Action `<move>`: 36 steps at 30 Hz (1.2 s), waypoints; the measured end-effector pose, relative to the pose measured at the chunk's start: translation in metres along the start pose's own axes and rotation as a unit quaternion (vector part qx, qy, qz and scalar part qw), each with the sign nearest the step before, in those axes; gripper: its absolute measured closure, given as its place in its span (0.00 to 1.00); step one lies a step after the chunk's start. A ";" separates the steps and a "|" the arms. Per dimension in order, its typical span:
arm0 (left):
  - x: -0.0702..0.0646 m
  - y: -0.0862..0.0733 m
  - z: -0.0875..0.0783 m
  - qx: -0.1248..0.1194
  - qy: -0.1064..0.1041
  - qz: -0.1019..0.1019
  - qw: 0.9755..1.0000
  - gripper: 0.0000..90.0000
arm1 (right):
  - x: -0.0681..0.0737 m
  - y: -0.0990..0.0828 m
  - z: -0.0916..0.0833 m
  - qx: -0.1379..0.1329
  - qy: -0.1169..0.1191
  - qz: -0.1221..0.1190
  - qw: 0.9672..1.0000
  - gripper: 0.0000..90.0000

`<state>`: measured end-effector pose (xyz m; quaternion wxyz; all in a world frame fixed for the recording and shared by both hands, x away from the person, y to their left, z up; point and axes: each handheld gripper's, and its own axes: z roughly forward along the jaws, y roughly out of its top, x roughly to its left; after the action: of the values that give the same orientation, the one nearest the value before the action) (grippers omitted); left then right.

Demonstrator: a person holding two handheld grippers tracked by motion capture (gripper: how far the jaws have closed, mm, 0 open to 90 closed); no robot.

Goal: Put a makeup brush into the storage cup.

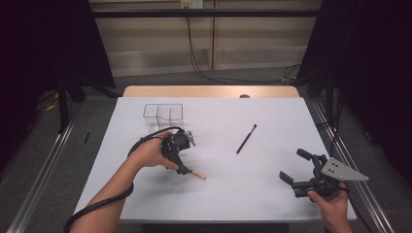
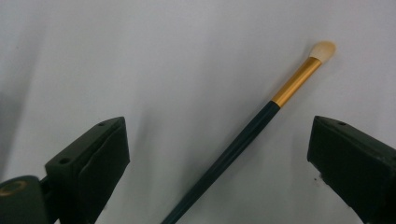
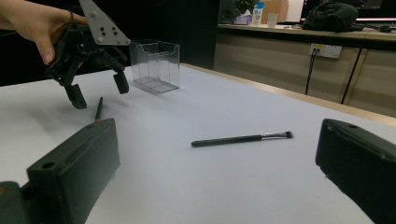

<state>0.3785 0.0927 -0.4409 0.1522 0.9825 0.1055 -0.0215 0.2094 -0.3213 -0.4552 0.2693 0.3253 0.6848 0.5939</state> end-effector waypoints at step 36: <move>-0.011 0.005 0.013 0.028 -0.002 0.073 0.997 0.33 | 0.000 0.000 0.001 0.005 0.000 -0.002 1.000 0.00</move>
<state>0.3685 0.0821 -0.4510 0.1258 0.9914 0.0328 -0.0157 0.2097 -0.3209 -0.4557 0.2685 0.3256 0.6884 0.5900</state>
